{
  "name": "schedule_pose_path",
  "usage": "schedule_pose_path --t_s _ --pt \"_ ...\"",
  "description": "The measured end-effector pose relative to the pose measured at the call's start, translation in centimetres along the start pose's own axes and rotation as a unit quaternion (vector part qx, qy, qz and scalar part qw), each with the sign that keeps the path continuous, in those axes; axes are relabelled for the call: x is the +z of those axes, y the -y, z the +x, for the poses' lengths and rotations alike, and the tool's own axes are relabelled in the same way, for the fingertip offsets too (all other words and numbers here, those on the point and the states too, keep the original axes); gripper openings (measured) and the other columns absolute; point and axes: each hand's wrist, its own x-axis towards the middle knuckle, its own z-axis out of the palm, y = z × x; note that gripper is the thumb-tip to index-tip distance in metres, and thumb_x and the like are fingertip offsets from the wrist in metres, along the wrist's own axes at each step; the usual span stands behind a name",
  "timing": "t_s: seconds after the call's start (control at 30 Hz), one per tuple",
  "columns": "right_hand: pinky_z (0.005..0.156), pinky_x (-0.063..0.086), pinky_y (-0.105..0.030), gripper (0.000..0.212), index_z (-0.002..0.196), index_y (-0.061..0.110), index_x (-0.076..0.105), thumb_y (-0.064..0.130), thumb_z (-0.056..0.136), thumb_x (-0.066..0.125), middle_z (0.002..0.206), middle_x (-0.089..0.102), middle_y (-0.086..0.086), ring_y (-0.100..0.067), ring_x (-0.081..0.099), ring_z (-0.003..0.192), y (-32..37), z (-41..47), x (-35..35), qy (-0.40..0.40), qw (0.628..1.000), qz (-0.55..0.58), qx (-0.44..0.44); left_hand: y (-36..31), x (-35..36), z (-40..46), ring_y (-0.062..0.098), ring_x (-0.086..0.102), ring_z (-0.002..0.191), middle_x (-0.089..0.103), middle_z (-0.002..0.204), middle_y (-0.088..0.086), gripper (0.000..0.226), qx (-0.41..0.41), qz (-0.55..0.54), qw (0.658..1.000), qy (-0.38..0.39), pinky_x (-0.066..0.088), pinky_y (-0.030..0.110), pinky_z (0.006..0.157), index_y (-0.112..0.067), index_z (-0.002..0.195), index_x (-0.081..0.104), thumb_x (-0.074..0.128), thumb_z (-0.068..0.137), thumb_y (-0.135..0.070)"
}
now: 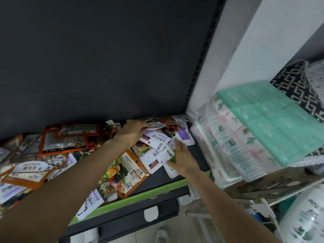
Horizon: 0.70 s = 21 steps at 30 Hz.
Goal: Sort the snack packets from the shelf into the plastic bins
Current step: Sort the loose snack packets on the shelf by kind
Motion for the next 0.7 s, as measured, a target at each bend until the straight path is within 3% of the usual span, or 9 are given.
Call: schedule_pose_path --t_s 0.1,0.23,0.3,0.37,0.43,0.5,0.6,0.7 --pt "0.109 0.035 -0.037 0.077 0.151 0.011 0.006 0.010 0.091 0.054 0.155 0.018 -0.010 -0.026 0.026 0.141 -1.1 -0.4 -2.0 -0.106 0.994 0.011 0.018 -0.3 2.2 -0.8 0.018 0.063 0.101 0.056 0.132 0.005 0.041 0.022 0.010 1.000 0.007 0.052 0.029 0.088 -0.027 0.130 0.056 0.047 0.096 -0.006" --pt "0.107 0.038 -0.034 0.068 0.149 0.014 0.021 -0.002 0.089 0.048 0.154 0.023 -0.007 -0.025 0.028 0.139 0.0 -0.6 -3.6 -0.170 0.985 0.037 -0.015 -2.6 5.0 -1.1 0.018 0.042 0.133 0.041 0.147 0.005 0.059 0.133 -0.005 0.989 0.058 0.030 0.026 0.112 -0.023 0.135 0.050 0.048 0.088 0.011" --pt "0.109 0.034 -0.031 0.068 0.148 0.016 0.026 -0.007 0.087 0.046 0.155 0.020 -0.003 -0.021 0.024 0.141 1.4 -0.1 -3.4 -0.143 0.988 0.029 -0.051 -2.3 4.9 -1.3 0.017 0.026 0.142 0.031 0.152 0.003 0.054 0.159 -0.026 0.984 0.079 0.019 0.025 0.115 -0.021 0.139 0.045 0.055 0.090 -0.001" --pt "0.112 0.030 -0.031 0.067 0.145 0.016 0.033 -0.010 0.084 0.044 0.155 0.021 -0.001 -0.020 0.023 0.142 2.8 0.4 -3.1 -0.099 0.992 0.031 -0.075 -0.4 4.1 -2.2 0.014 0.018 0.144 0.023 0.155 -0.002 0.065 0.143 -0.021 0.986 0.081 0.015 0.024 0.115 -0.022 0.144 0.037 0.067 0.086 -0.023" --pt "0.117 0.022 -0.034 0.061 0.144 0.017 0.037 -0.002 0.087 0.048 0.155 0.023 -0.002 -0.021 0.021 0.143 4.2 0.8 -2.8 -0.066 0.993 0.001 -0.100 2.4 2.8 -3.6 0.014 0.016 0.144 0.019 0.156 -0.004 0.078 0.086 -0.001 0.995 0.058 0.018 0.030 0.117 -0.025 0.147 0.029 0.070 0.082 -0.036" --pt "0.119 0.010 -0.042 0.062 0.149 0.026 0.025 0.016 0.092 0.050 0.158 0.014 0.000 -0.022 0.009 0.146 5.7 1.2 -1.9 -0.041 0.990 -0.058 -0.123 5.2 1.6 -5.1 0.018 0.012 0.145 0.016 0.157 -0.001 0.082 0.011 0.065 0.997 0.038 0.021 0.037 0.117 -0.026 0.149 0.022 0.065 0.083 -0.046" --pt "0.116 -0.002 -0.056 0.069 0.149 0.043 -0.002 0.055 0.094 0.038 0.159 -0.014 0.005 -0.030 -0.018 0.144 7.5 2.3 0.0 0.016 0.971 -0.195 -0.141 7.3 1.3 -6.6 0.020 -0.001 0.147 0.007 0.159 0.000 0.092 -0.042 0.195 0.978 0.066 0.006 0.041 0.118 -0.028 0.151 0.010 0.047 0.079 -0.073" --pt "0.113 -0.002 -0.061 0.075 0.145 0.049 -0.012 0.065 0.089 0.037 0.156 -0.026 0.003 -0.034 -0.025 0.141 6.7 3.1 0.4 0.025 0.947 -0.284 -0.149 7.5 1.7 -7.0 0.020 -0.012 0.146 -0.004 0.160 0.000 0.096 -0.058 0.242 0.960 0.129 -0.007 0.045 0.117 -0.040 0.149 -0.004 0.038 0.074 -0.083"
